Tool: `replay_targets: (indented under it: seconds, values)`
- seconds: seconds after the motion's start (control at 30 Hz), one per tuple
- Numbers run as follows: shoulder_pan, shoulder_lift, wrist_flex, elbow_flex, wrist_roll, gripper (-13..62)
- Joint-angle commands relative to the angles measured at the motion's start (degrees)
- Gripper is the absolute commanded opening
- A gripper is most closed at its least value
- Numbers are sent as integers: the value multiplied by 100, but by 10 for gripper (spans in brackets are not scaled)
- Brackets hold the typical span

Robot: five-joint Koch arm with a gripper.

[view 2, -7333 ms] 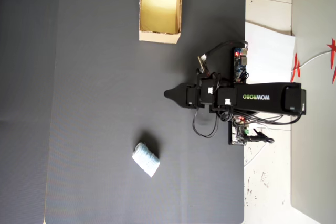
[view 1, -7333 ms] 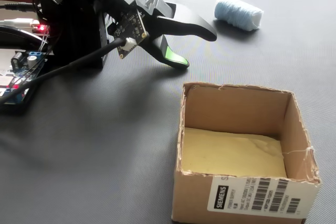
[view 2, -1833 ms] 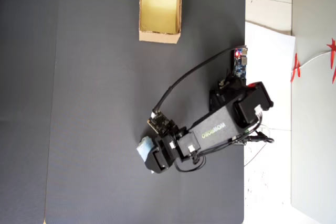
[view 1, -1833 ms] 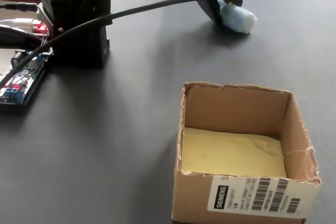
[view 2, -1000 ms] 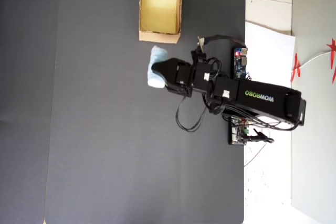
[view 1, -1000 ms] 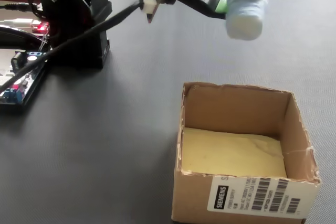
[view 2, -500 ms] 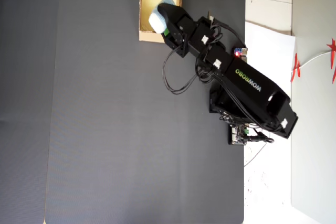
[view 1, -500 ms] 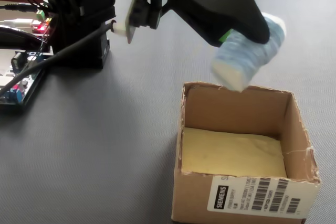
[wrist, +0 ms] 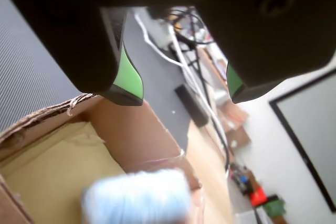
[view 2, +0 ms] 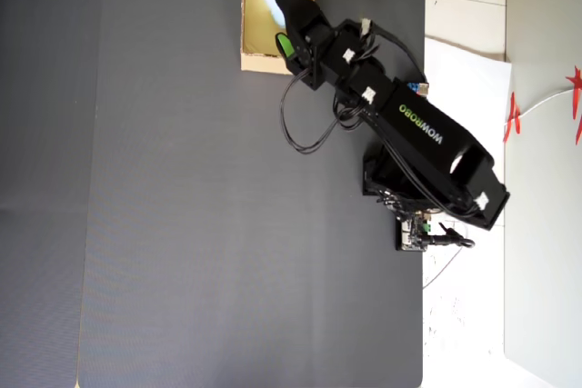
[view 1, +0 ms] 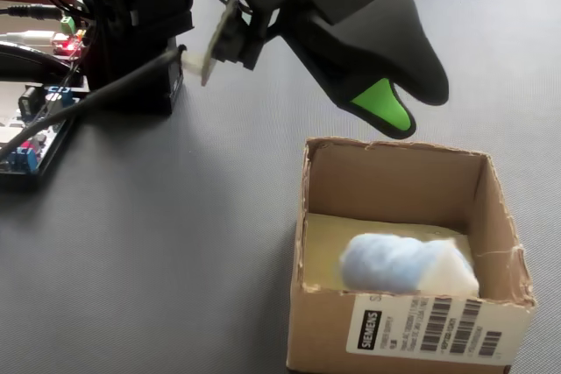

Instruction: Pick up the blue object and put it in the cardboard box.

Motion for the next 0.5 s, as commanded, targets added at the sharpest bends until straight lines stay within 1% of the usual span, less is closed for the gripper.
replay_targets:
  seconds: [0.0, 0.3, 0.47]
  values:
    - [-79, 272, -598, -211, 580, 326]
    - [-1020, 976, -1749, 1046, 1986, 341]
    - [-1696, 1477, -2136, 1863, 2382, 340]
